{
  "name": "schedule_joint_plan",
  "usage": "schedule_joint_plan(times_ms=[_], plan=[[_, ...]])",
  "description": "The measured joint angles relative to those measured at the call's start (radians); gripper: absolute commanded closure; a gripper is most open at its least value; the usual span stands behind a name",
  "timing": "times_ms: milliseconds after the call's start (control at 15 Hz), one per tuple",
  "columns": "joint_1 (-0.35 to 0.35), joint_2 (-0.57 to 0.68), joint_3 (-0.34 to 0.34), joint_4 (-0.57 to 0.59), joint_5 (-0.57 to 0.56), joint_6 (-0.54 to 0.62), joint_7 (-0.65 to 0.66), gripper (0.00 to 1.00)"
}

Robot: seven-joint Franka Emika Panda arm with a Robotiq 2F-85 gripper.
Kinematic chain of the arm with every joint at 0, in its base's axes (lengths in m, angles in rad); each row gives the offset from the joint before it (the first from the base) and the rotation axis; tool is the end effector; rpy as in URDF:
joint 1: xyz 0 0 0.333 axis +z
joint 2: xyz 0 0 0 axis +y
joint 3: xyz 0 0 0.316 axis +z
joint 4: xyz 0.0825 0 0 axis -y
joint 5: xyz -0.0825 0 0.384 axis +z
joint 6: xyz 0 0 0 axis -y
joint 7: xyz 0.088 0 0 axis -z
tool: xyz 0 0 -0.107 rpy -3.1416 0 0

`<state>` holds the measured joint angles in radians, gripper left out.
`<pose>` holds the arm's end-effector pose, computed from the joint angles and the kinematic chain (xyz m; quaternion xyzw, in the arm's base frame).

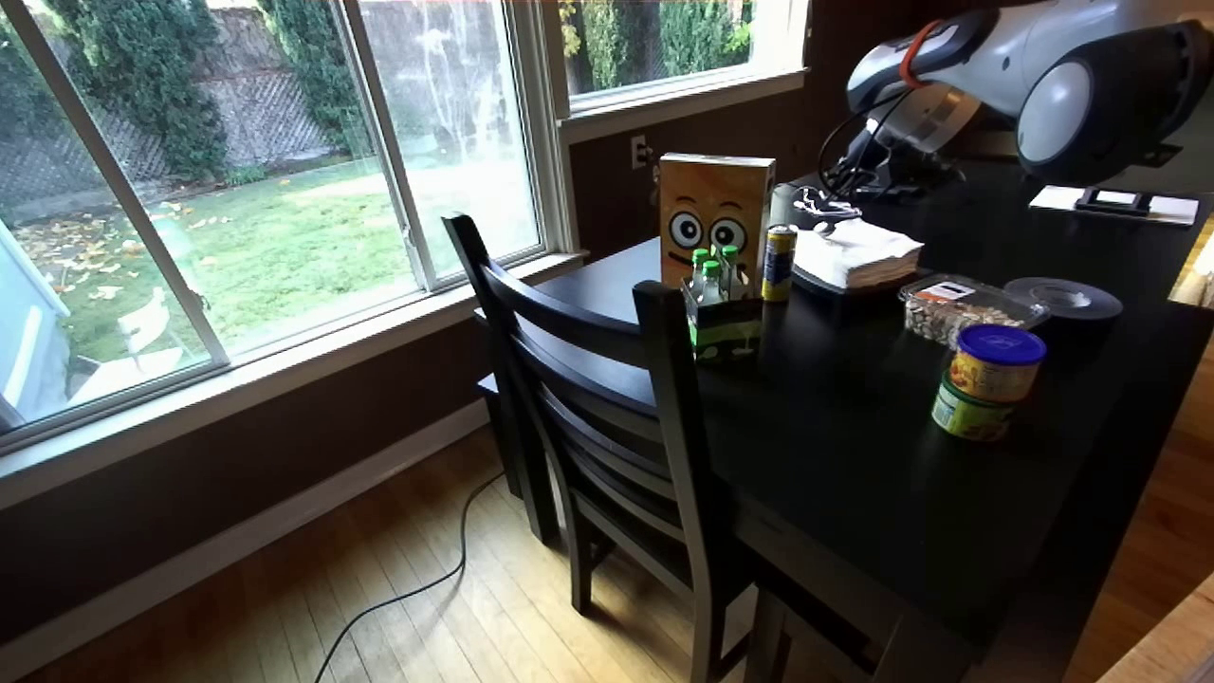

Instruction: Move the weight on the napkins

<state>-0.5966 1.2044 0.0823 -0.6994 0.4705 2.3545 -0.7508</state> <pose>0.7153 -0.4421 0.2667 -0.9476 0.0449 -0.3116 0.0546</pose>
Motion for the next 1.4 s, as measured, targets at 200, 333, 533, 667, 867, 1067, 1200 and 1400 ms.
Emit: schedule_joint_plan(times_ms=[200, 333, 533, 667, 867, 1067, 1200, 1400], plan=[[0.001, 0.011, 0.003, 0.0, 0.0, 0.017, 0.017, 0.99], [0.001, 0.017, 0.004, 0.0, 0.0, 0.029, 0.022, 0.99], [0.001, 0.02, 0.005, 0.0, 0.0, 0.033, 0.022, 0.98], [0.001, 0.02, 0.005, 0.0, 0.0, 0.033, 0.022, 0.72], [0.001, 0.02, 0.005, 0.0, 0.0, 0.033, 0.022, 0.57], [0.001, 0.019, 0.002, 0.001, -0.006, 0.032, 0.021, 0.37], [0.002, 0.013, -0.008, 0.002, -0.013, 0.031, 0.019, 0.23], [0.006, -0.005, -0.045, 0.005, -0.051, 0.003, 0.02, 0.03]])
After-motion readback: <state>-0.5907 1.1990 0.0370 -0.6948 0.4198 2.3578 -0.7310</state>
